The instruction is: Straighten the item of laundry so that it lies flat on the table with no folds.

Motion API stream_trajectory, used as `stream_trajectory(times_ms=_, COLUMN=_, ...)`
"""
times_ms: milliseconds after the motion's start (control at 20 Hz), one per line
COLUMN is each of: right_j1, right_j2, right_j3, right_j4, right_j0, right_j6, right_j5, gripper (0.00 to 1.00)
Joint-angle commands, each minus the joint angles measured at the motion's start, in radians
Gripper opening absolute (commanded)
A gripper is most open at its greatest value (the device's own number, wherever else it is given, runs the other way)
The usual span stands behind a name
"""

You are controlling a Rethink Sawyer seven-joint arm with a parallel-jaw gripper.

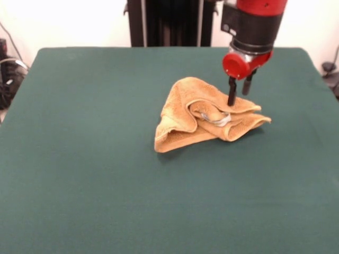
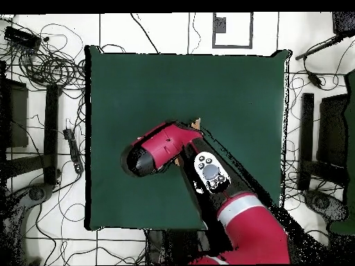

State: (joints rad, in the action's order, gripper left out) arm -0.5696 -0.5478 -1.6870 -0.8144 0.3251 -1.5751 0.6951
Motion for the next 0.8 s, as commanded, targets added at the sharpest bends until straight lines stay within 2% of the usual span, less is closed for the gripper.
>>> stream_trajectory(times_ms=50, right_j1=0.066, right_j2=-0.044, right_j3=-0.013, right_j4=-0.059, right_j0=-0.019, right_j6=0.134, right_j5=-0.038, gripper=1.00)
stream_trajectory(times_ms=800, right_j1=0.051, right_j2=-0.058, right_j3=-0.012, right_j4=-0.050, right_j0=-0.018, right_j6=0.154, right_j5=-0.010, gripper=1.00)
